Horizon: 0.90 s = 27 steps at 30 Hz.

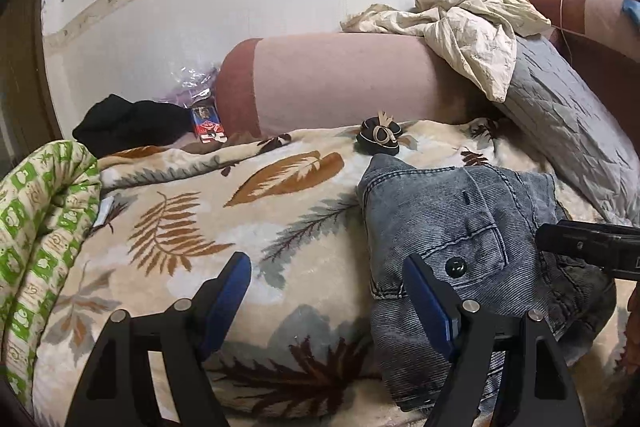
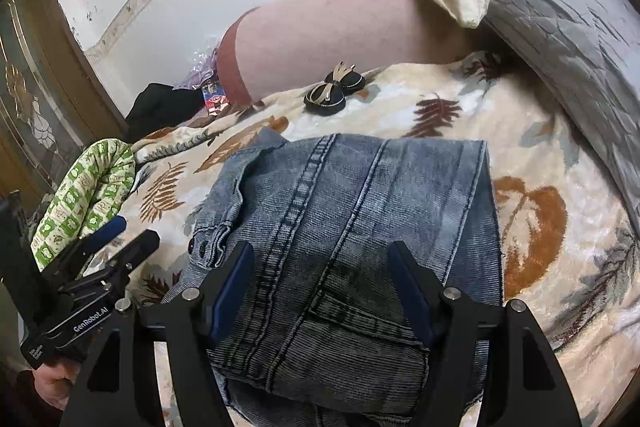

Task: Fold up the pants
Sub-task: 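Press the folded jeans flat with the right gripper and release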

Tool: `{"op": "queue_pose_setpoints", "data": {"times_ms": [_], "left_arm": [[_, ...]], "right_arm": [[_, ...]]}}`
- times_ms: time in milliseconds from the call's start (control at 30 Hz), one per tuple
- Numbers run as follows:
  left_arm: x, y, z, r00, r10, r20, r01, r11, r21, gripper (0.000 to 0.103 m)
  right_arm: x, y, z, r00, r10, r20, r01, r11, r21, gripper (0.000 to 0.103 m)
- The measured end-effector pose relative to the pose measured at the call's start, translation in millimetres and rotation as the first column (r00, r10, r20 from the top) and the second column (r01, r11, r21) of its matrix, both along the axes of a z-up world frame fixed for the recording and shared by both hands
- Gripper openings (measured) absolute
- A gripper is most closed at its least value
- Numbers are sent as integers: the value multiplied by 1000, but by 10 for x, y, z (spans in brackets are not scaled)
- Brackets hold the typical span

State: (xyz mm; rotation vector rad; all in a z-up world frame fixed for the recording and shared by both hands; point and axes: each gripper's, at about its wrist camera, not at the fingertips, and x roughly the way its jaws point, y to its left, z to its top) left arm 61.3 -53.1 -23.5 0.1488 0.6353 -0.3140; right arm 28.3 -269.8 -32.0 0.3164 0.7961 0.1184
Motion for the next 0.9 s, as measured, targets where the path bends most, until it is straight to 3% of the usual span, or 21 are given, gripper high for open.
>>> {"op": "queue_pose_setpoints", "data": {"times_ms": [600, 800, 900], "left_arm": [[-9, -29, -24, 1000, -3, -2, 3, 1000, 21, 82], [41, -5, -81, 999, 1, -35, 0, 1000, 20, 82], [34, 14, -64, 999, 6, -32, -5, 1000, 14, 82]], "right_arm": [[135, -17, -287, 996, -8, -92, 10, 1000, 17, 74], [89, -15, -163, 996, -11, -88, 12, 1000, 16, 74], [-5, 21, 13, 999, -6, -39, 6, 1000, 6, 74]]}}
